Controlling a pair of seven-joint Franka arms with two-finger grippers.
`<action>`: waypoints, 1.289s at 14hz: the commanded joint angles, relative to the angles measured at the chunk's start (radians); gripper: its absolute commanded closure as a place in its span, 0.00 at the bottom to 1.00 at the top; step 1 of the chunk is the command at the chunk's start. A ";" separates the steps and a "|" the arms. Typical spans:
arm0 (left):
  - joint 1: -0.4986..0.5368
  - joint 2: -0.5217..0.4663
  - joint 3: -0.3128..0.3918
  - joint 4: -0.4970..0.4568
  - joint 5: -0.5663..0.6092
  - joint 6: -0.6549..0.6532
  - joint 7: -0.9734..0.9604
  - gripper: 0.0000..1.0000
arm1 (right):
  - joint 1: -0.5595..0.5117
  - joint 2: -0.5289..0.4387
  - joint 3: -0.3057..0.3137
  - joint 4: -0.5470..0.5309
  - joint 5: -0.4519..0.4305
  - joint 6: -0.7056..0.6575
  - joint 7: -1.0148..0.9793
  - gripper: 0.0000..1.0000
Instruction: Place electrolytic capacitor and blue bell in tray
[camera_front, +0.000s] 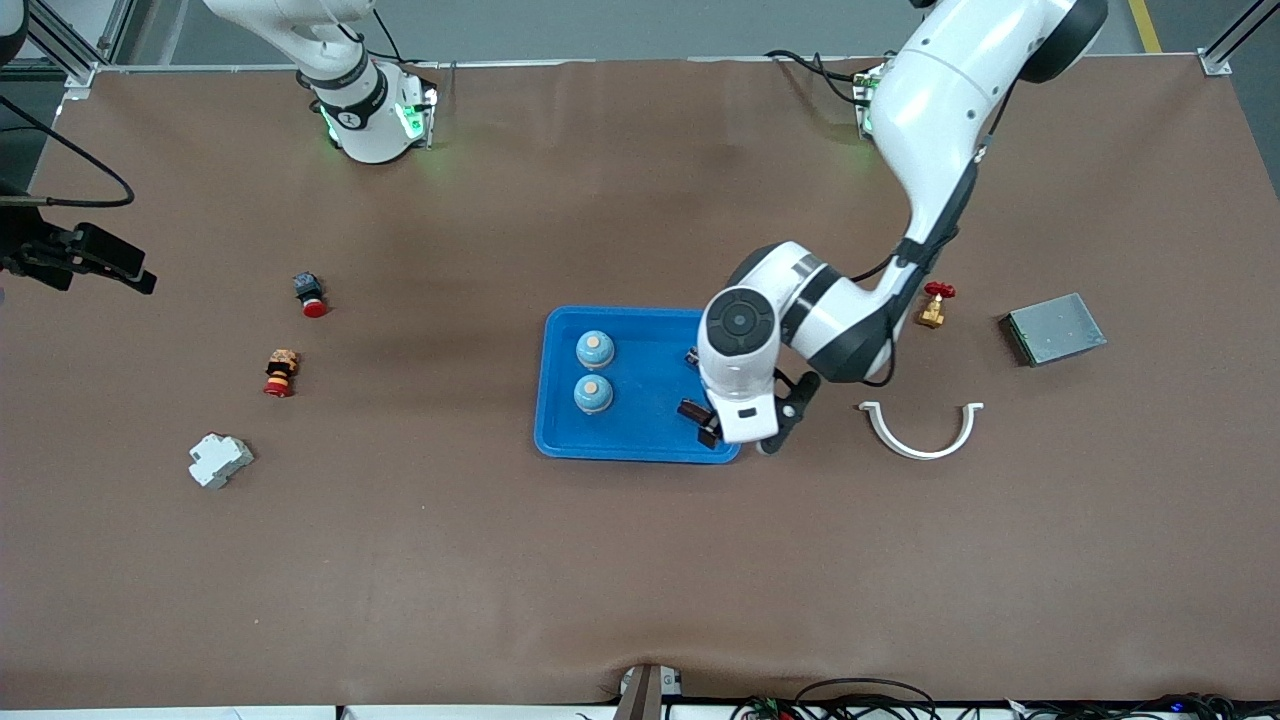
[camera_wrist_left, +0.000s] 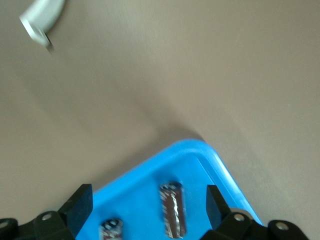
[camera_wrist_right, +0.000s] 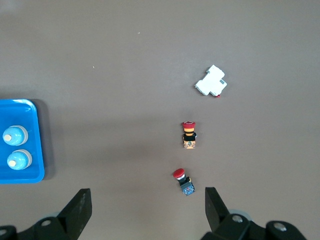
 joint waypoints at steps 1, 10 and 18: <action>0.083 -0.123 -0.021 -0.108 -0.052 -0.032 0.159 0.00 | -0.004 0.004 0.001 0.024 0.016 -0.024 0.001 0.00; 0.399 -0.375 -0.024 -0.351 -0.161 -0.032 0.818 0.00 | -0.001 0.004 0.001 0.024 0.016 -0.043 0.004 0.00; 0.555 -0.420 -0.024 -0.319 -0.168 -0.058 1.108 0.00 | -0.001 0.004 0.001 0.024 0.018 -0.049 0.005 0.00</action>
